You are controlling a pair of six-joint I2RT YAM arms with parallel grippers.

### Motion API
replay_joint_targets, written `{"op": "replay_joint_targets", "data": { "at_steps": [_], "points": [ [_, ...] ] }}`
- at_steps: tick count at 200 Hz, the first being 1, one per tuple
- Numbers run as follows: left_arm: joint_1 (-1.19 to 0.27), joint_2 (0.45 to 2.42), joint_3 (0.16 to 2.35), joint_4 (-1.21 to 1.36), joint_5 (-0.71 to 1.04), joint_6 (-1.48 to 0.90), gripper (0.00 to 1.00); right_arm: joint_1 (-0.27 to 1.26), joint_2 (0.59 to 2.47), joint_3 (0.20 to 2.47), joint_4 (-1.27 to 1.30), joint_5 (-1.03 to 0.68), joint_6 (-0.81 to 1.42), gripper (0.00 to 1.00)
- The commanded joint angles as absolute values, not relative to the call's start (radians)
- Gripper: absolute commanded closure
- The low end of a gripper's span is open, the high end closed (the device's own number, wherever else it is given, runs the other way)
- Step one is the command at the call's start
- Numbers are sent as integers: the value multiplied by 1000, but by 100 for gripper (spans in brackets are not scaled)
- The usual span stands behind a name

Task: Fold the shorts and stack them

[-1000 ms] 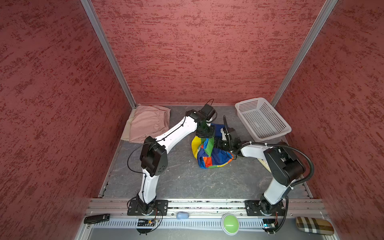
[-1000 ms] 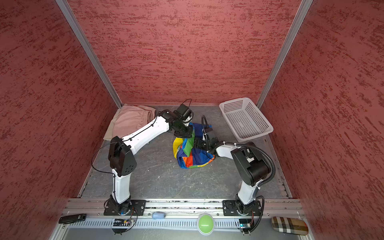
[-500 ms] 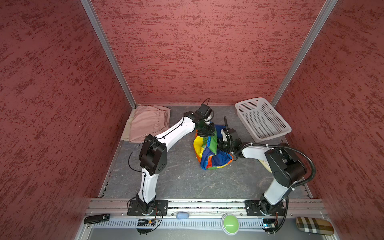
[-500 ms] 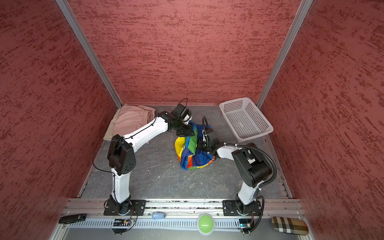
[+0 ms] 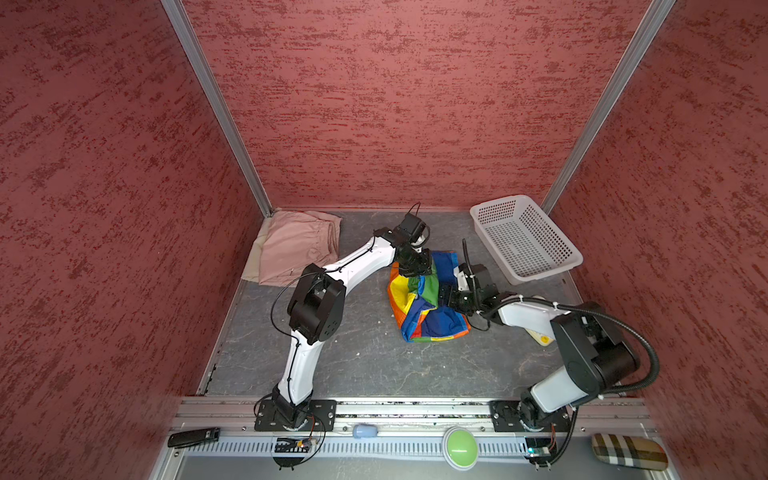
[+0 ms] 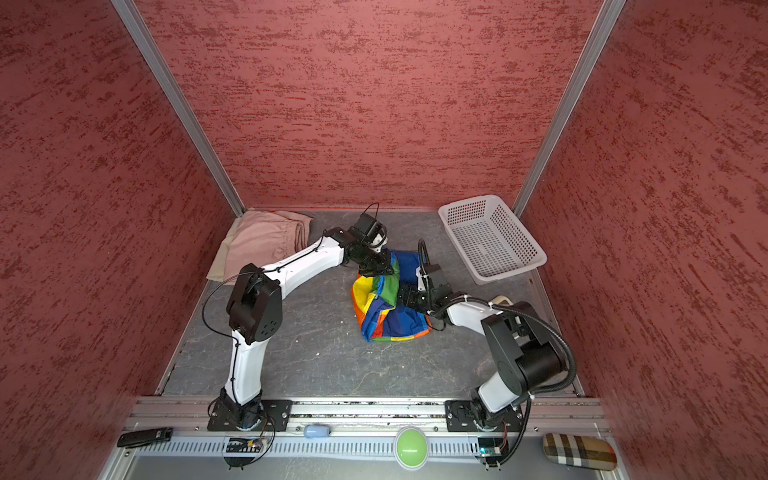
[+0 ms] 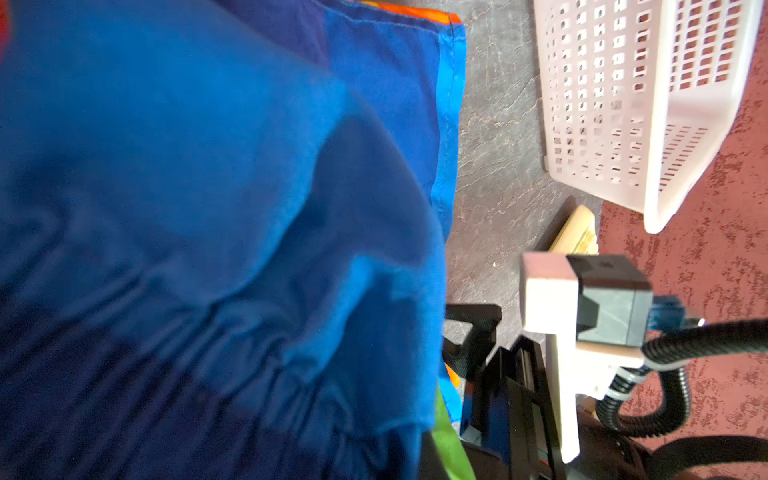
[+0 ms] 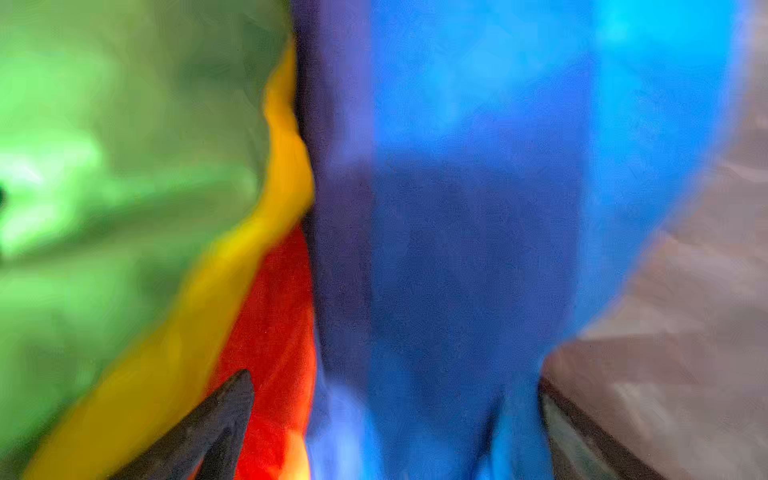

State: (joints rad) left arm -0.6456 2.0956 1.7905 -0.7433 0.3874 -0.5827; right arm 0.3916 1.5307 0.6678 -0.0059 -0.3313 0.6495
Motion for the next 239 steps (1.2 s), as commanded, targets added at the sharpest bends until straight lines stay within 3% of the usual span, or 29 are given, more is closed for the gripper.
{"op": "replay_joint_targets", "data": {
  "at_steps": [1, 10, 17, 26, 41, 48, 50, 87, 119, 179, 239],
  "points": [
    [-653, 2083, 1772, -658, 427, -615, 76, 356, 1408, 655, -158, -323, 616, 1],
    [-656, 2069, 1763, -612, 460, -627, 73, 344, 1360, 658, -197, -309, 606, 1],
    [-657, 2056, 1757, -580, 481, -638, 66, 332, 1325, 661, -223, -301, 599, 1],
    [-657, 2039, 1755, -554, 501, -647, 47, 319, 1280, 662, -252, -295, 593, 1],
    [-653, 1992, 1768, -550, 504, -639, 25, 308, 1220, 664, -275, -302, 588, 1],
    [-646, 1964, 1772, -552, 498, -628, 2, 306, 1201, 669, -283, -305, 587, 1],
    [-644, 1960, 1775, -556, 497, -626, 0, 307, 1198, 670, -285, -306, 585, 1],
    [-537, 1832, 1779, -636, 461, -585, 1, 314, 1209, 706, -296, -297, 544, 1],
    [-452, 1773, 1639, -602, 484, -587, 1, 365, 1257, 774, -315, -259, 524, 1],
    [-443, 1876, 1525, -446, 585, -682, 1, 542, 1423, 902, -413, -44, 528, 1],
    [-429, 1869, 1508, -433, 607, -682, 1, 490, 1269, 838, -472, -22, 521, 1]
  ]
}}
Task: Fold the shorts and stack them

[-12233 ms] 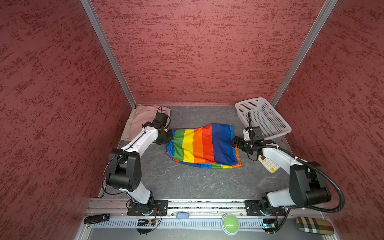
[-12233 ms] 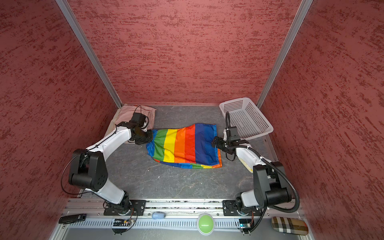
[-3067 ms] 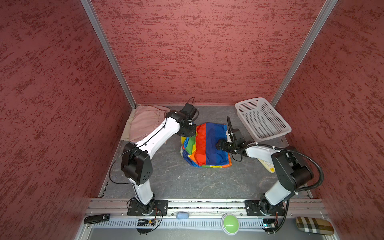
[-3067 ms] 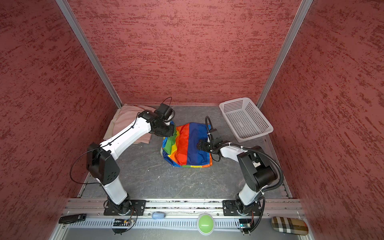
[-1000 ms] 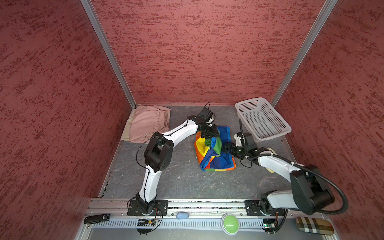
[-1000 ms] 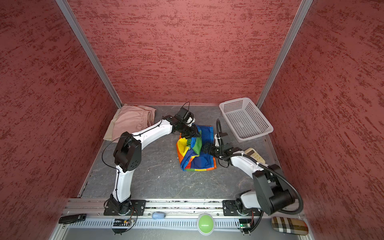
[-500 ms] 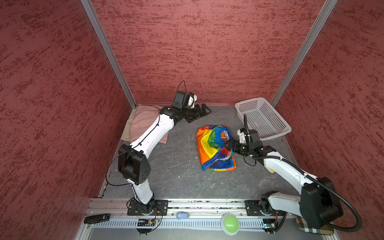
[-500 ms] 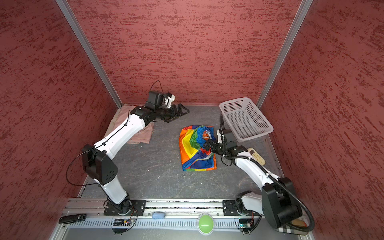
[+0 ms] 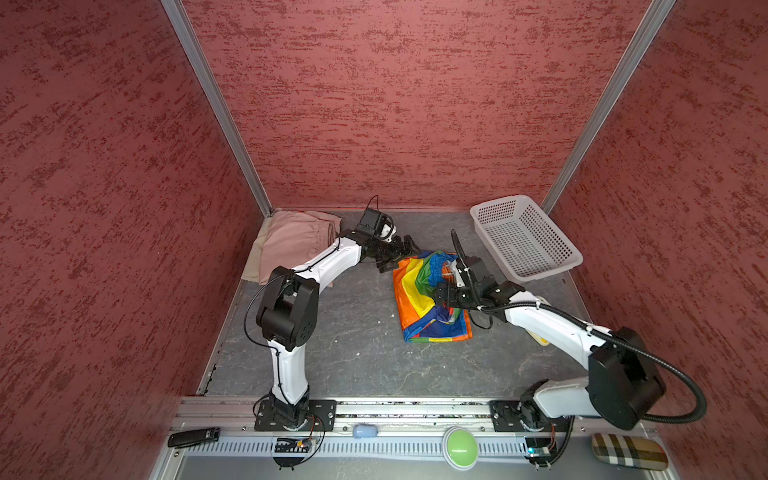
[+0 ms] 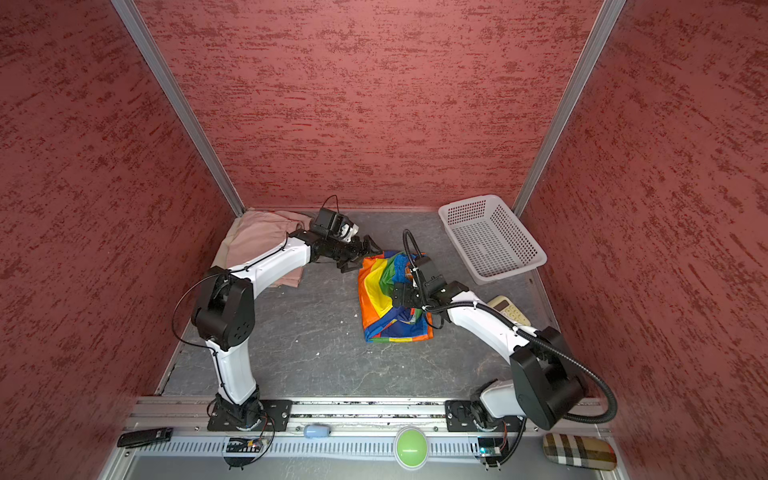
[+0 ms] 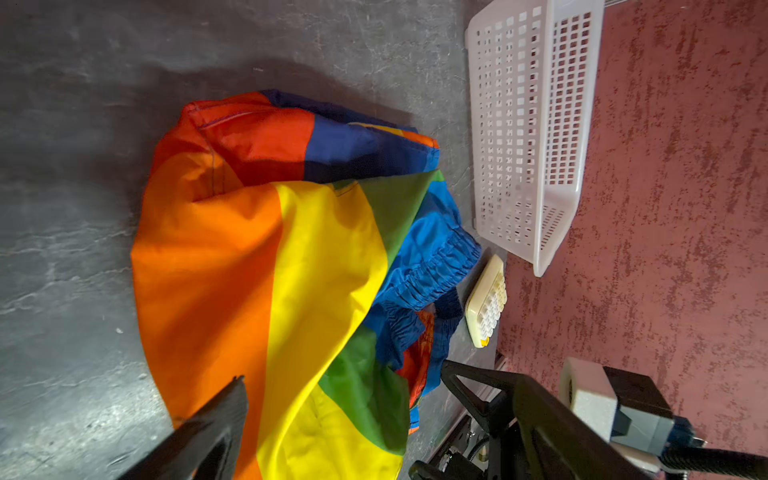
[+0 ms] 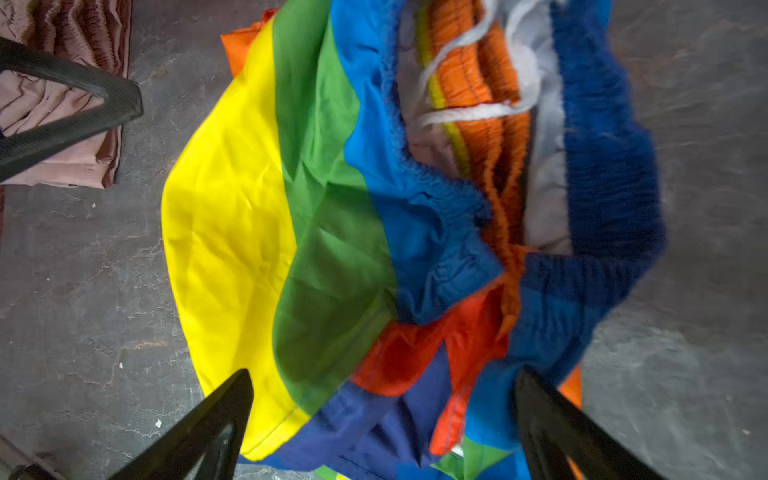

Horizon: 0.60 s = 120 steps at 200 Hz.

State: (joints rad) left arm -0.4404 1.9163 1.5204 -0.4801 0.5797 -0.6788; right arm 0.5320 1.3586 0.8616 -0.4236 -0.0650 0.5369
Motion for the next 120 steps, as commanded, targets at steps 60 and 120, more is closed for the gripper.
{"op": "replay_joint_targets", "data": {
  "at_steps": [60, 120],
  "points": [
    [-405, 1808, 1408, -422, 611, -662, 1, 400, 1366, 813, -422, -105, 439, 1],
    [-383, 1922, 1445, -366, 681, -709, 1, 401, 1532, 865, -320, -173, 443, 6]
  ]
}}
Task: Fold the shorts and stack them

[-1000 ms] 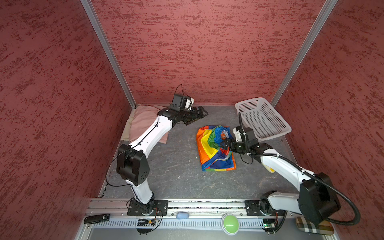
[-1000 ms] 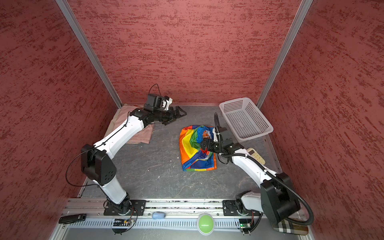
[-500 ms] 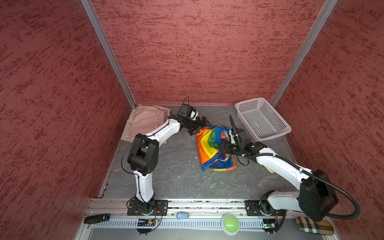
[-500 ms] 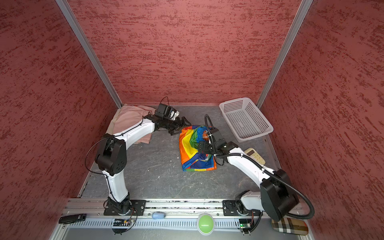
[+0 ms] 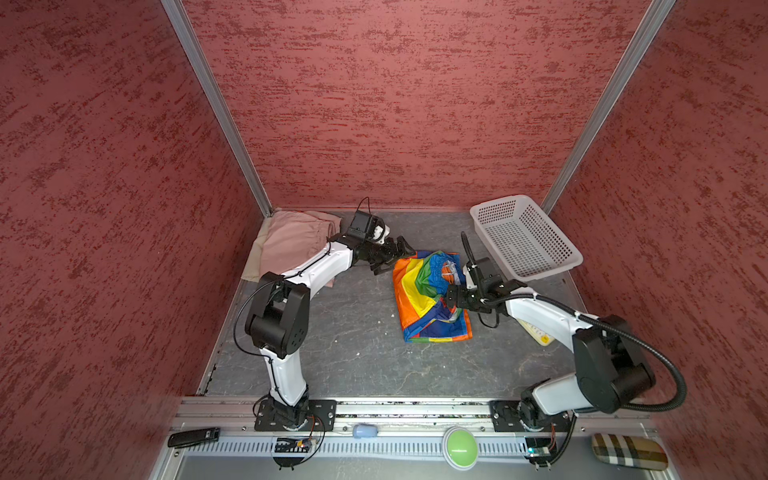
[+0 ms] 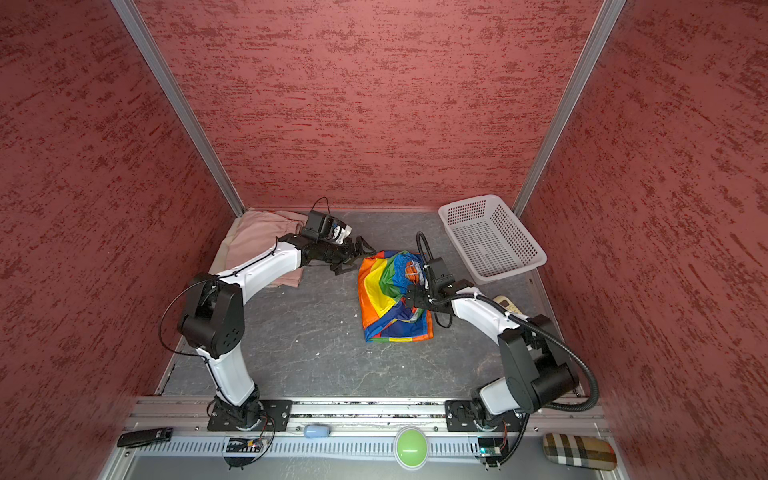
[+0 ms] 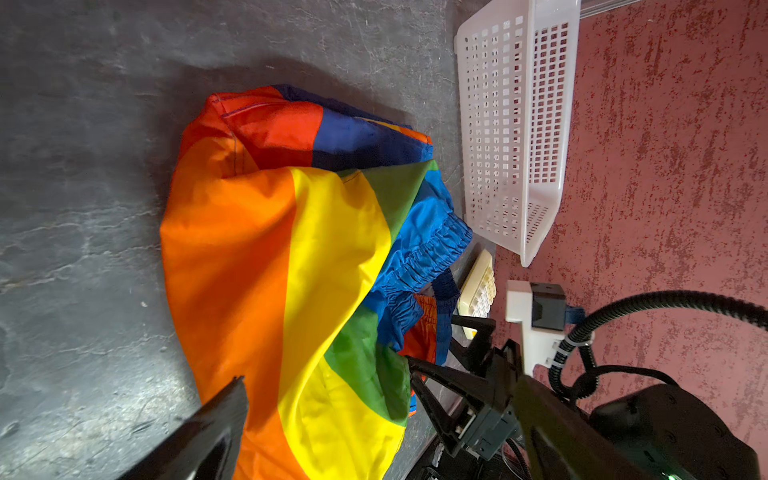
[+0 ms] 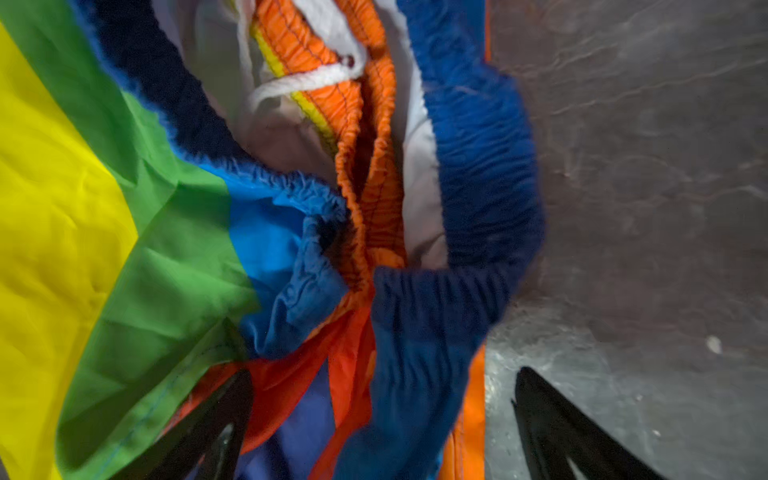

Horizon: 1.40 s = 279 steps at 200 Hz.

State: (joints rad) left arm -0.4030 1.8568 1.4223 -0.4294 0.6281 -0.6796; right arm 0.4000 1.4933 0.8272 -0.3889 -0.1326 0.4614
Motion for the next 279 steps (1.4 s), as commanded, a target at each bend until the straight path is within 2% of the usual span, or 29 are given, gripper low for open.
{"op": "replay_joint_targets", "data": {
  "at_steps": [1, 49, 95, 129, 142, 176, 212, 252, 279],
  "points": [
    [-383, 1923, 1445, -363, 683, -712, 1, 401, 1532, 866, -320, -173, 443, 7],
    [-373, 2008, 1520, -308, 721, -778, 1, 402, 1616, 924, -297, -179, 431, 25],
    [-374, 2104, 1531, -212, 764, -865, 1, 404, 1599, 971, -325, -173, 437, 76],
    [-366, 2147, 1519, -198, 755, -869, 1, 409, 1556, 1018, -381, -160, 432, 96],
    [-355, 2155, 1511, -200, 745, -862, 1, 413, 1534, 1035, -394, -167, 434, 100],
    [-317, 2186, 1535, -260, 702, -807, 1, 449, 1460, 1094, -418, -221, 443, 100],
    [-273, 2212, 1535, -304, 667, -758, 1, 446, 1311, 980, -386, -263, 501, 100],
    [-244, 2208, 1524, -317, 654, -729, 1, 445, 1367, 770, -252, -315, 580, 100],
    [-240, 2151, 1511, -315, 647, -723, 1, 443, 1405, 728, -238, -279, 595, 99]
  ]
}}
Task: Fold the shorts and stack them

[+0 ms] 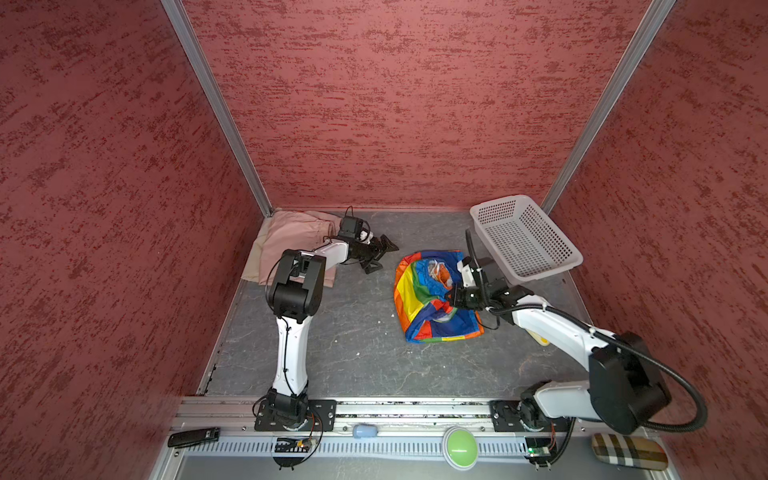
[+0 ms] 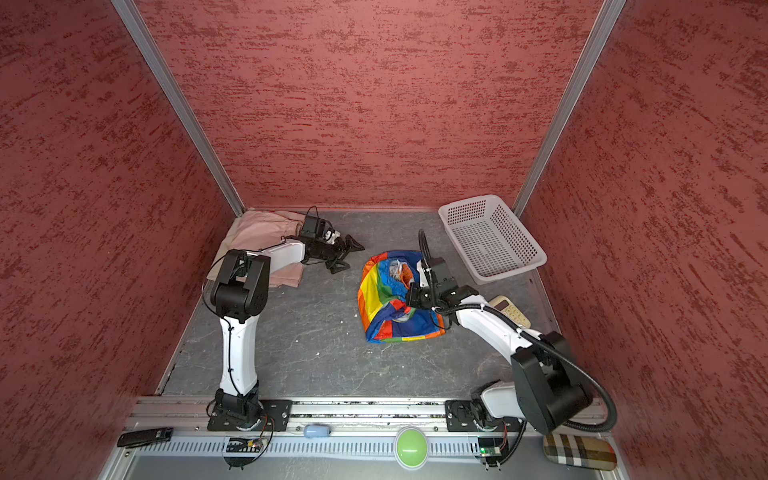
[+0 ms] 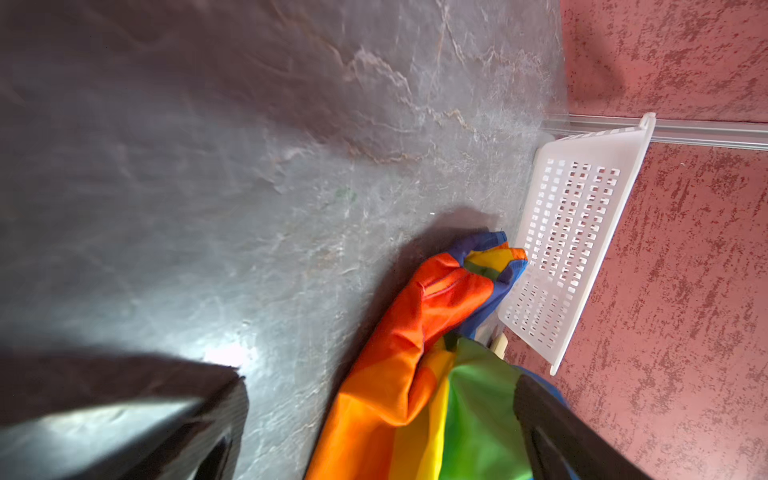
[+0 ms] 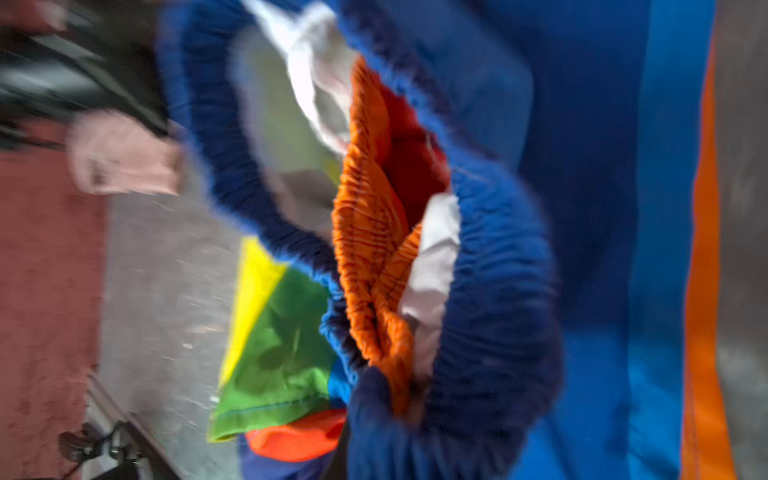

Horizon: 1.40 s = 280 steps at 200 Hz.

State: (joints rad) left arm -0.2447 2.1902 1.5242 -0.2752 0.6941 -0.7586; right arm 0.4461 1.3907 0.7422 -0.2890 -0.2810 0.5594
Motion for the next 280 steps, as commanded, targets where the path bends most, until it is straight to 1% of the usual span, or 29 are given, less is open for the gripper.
{"op": "replay_joint_targets", "data": {
  "at_steps": [1, 10, 20, 32, 50, 61, 81, 90, 93, 108, 133, 150, 160, 176, 195, 231, 244, 260, 280],
  "points": [
    [-239, 2148, 1510, -313, 648, -723, 1, 443, 1406, 727, -239, -278, 595, 99],
    [-236, 2117, 1503, -312, 649, -725, 1, 441, 1414, 730, -252, -267, 592, 95],
    [-235, 2077, 1496, -319, 650, -723, 1, 439, 1420, 730, -265, -253, 591, 83],
    [-241, 2020, 1483, -324, 657, -720, 0, 437, 1422, 734, -293, -226, 581, 71],
    [-277, 1935, 1432, -278, 703, -756, 1, 434, 1376, 765, -350, -199, 560, 44],
    [-305, 1891, 1397, -251, 726, -795, 1, 434, 1326, 799, -394, -174, 550, 31],
    [-347, 1818, 1255, -67, 762, -953, 1, 433, 1270, 887, -464, -138, 524, 12],
    [-356, 1802, 1174, 78, 778, -1057, 1, 433, 1277, 932, -483, -131, 509, 3],
    [-361, 1798, 1142, 130, 781, -1101, 1, 434, 1284, 948, -488, -128, 502, 1],
    [-388, 1790, 1026, 351, 782, -1255, 1, 436, 1333, 1020, -517, -100, 468, 1],
    [-419, 1753, 891, 562, 734, -1391, 1, 439, 1438, 1119, -525, -96, 439, 1],
    [-427, 1718, 834, 578, 690, -1406, 0, 446, 1517, 1164, -507, -137, 451, 1],
    [-439, 1713, 820, 582, 681, -1411, 1, 456, 1560, 1179, -505, -151, 456, 3],
    [-464, 1726, 814, 609, 689, -1439, 1, 476, 1611, 1192, -523, -117, 455, 9],
    [-507, 1739, 808, 652, 686, -1477, 1, 482, 1629, 1174, -515, -100, 463, 15],
    [-571, 1730, 789, 636, 674, -1489, 1, 479, 1656, 1174, -506, -59, 461, 26],
    [-589, 1733, 766, 637, 672, -1492, 1, 477, 1696, 1205, -527, -42, 448, 32],
    [-602, 1736, 723, 655, 661, -1506, 1, 468, 1728, 1226, -521, -22, 439, 46],
    [-618, 1745, 650, 739, 637, -1556, 1, 440, 1765, 1242, -511, -29, 427, 65]
  ]
}}
